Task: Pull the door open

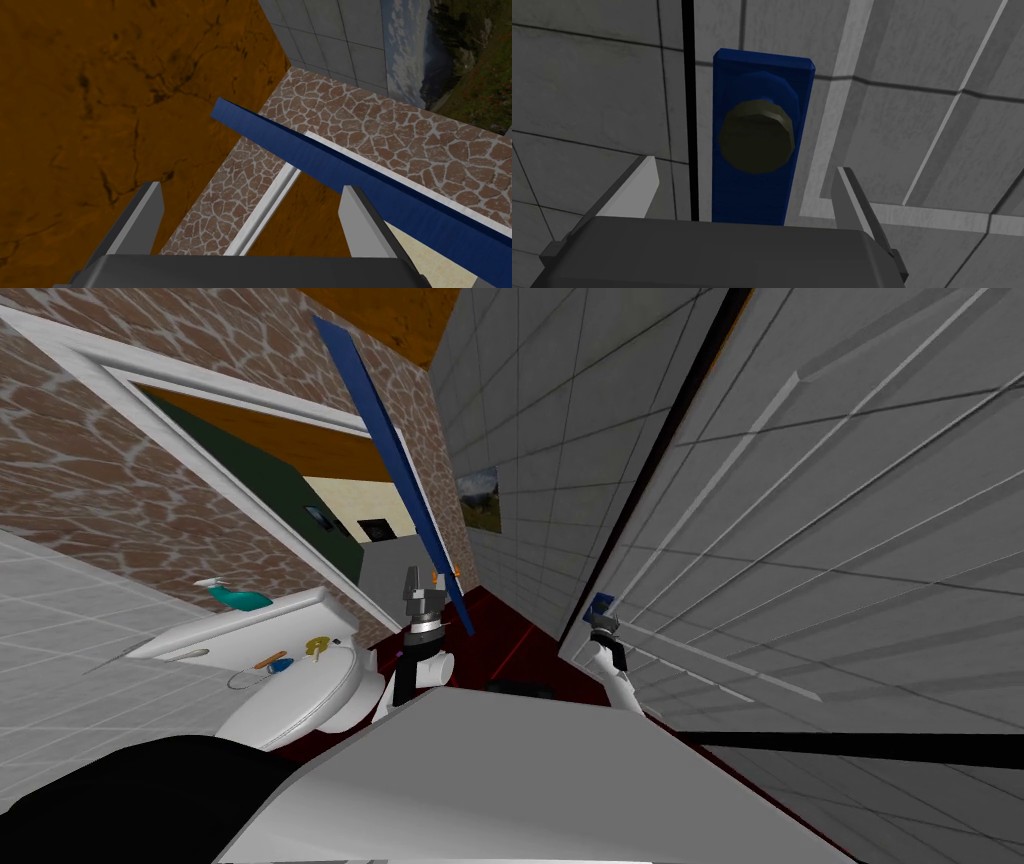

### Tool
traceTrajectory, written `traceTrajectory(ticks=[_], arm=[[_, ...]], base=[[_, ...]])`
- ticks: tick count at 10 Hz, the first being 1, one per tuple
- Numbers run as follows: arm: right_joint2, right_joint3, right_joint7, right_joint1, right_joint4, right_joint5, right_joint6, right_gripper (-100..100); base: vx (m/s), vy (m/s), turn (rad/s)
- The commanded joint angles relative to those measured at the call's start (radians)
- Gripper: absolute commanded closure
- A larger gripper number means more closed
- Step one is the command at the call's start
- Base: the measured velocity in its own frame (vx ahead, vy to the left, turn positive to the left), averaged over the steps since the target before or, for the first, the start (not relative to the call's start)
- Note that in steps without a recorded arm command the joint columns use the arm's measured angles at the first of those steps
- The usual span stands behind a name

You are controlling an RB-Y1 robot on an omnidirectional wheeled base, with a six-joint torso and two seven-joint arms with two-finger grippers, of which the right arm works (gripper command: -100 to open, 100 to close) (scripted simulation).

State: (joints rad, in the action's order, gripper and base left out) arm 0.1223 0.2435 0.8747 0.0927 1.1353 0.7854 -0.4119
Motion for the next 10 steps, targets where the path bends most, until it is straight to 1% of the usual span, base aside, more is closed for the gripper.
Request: traceTrajectory(ticks=[1, 3, 4, 5, 10], arm=[[0.032, 0.004, 0.030, -0.011, -0.008, 0.008, 0.000, -100], [0.071, 0.011, 0.062, -0.025, -0.013, 0.018, 0.002, -100], [0.063, 0.011, 0.052, -0.016, -0.015, 0.016, 0.004, -100], [0.063, 0.011, 0.052, -0.016, -0.015, 0.016, 0.004, 100], [0.063, 0.011, 0.052, -0.016, -0.015, 0.016, 0.004, 100]], base=[[0.147, -0.021, 0.083], [0.161, -0.019, 0.099], [0.065, -0.010, 0.013], [-0.008, -0.002, -0.025], [-0.013, 0.000, 0.001]])
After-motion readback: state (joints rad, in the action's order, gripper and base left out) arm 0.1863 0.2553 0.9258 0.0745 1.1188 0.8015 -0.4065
